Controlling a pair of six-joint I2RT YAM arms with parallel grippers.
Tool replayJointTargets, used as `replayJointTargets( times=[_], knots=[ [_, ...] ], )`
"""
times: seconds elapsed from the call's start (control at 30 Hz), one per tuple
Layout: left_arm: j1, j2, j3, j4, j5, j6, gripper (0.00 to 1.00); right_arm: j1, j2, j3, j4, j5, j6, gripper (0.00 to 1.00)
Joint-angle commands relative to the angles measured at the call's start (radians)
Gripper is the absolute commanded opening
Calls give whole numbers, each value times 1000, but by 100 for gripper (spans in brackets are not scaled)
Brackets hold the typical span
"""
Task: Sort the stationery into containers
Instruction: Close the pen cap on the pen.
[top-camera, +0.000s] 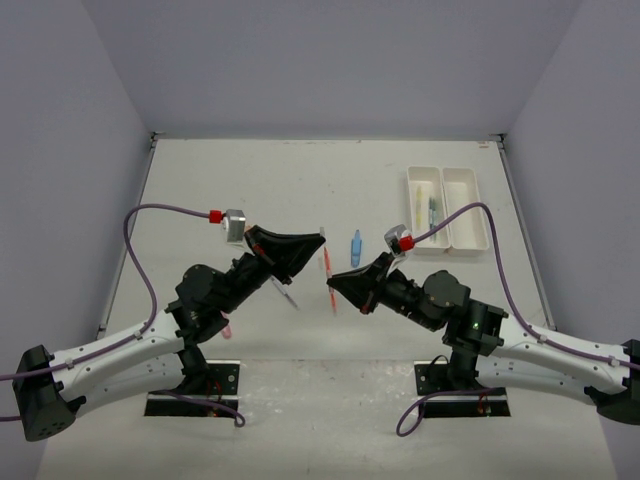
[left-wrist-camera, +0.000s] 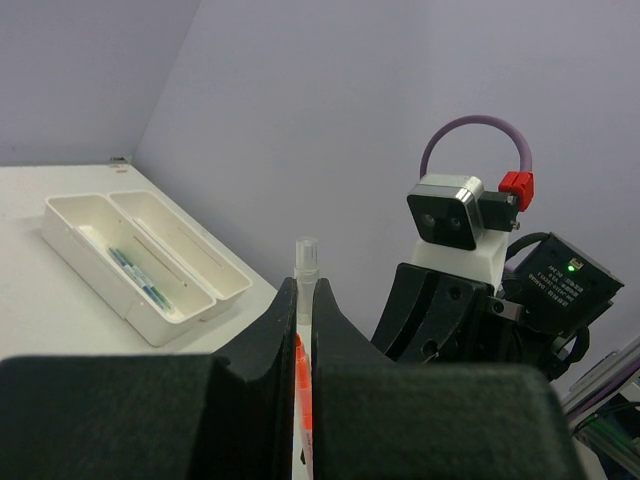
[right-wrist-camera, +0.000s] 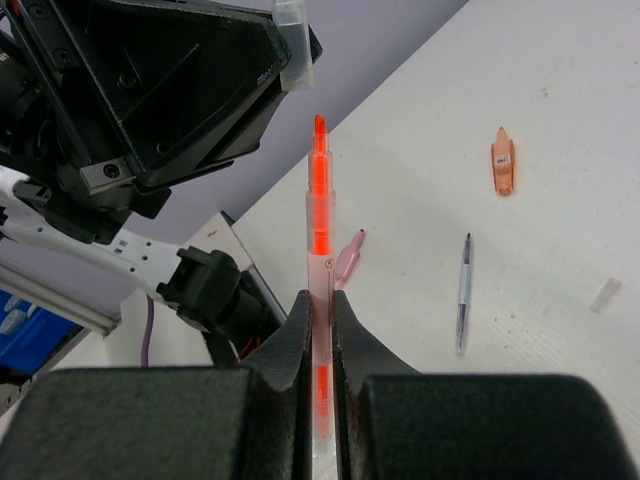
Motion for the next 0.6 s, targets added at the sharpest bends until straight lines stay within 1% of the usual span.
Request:
replayJointTargets(
  times=[0.0, 0.57],
  knots=[
    [-1, 6, 4, 49, -2, 4, 0, 5, -2, 46, 11, 42, -17, 0],
    [-1, 22, 5, 53, -1, 4, 0, 5, 6, 72, 9, 34, -28, 0]
  ],
)
